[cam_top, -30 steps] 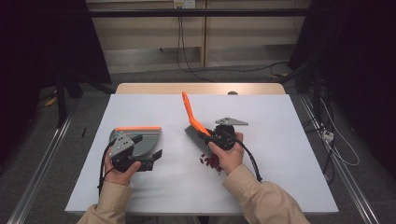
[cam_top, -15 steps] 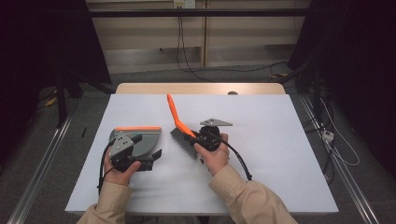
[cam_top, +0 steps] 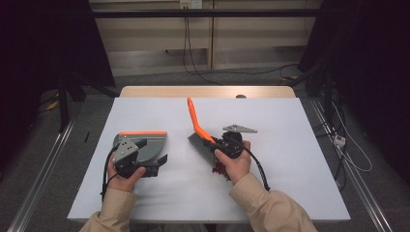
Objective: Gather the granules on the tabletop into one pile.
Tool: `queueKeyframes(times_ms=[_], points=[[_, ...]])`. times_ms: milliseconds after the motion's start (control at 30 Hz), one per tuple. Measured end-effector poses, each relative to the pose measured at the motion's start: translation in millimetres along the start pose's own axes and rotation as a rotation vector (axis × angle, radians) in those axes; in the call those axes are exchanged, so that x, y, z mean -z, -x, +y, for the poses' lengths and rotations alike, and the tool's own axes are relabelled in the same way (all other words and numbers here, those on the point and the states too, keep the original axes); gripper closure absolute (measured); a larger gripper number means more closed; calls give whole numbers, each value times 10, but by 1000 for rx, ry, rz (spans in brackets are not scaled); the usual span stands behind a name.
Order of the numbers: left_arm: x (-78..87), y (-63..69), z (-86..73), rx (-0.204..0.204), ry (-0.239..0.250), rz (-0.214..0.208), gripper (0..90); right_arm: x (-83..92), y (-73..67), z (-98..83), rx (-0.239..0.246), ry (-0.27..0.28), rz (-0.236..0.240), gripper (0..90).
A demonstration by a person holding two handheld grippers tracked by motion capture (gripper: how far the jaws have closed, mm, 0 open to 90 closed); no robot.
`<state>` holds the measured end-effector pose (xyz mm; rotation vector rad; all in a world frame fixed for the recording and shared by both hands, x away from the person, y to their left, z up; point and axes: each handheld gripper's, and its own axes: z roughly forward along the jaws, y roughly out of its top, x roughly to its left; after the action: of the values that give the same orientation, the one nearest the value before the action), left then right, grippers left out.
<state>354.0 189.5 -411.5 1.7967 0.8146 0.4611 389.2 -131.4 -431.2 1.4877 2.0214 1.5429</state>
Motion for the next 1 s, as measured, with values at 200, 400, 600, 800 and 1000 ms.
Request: queueKeyframes(times_ms=[200, 400, 600, 800, 1000], points=[[-2, 0, -7, 8, -2, 0, 45, -44, 98, 131, 26, 30, -39, 709], [4, -16, -5, 6, 0, 0, 45, -252, 153, 207, 69, 37, -71, 709], [16, -28, -4, 13, 7, 1, 45, -321, 170, 168, 100, 3, -90, 709], [12, -13, -2, 7, 2, -2, 45, -242, 147, 98, 140, -23, -84, 709], [32, -21, 8, 6, 8, 3, 45, -34, 156, 215, 118, 41, -53, 710]])
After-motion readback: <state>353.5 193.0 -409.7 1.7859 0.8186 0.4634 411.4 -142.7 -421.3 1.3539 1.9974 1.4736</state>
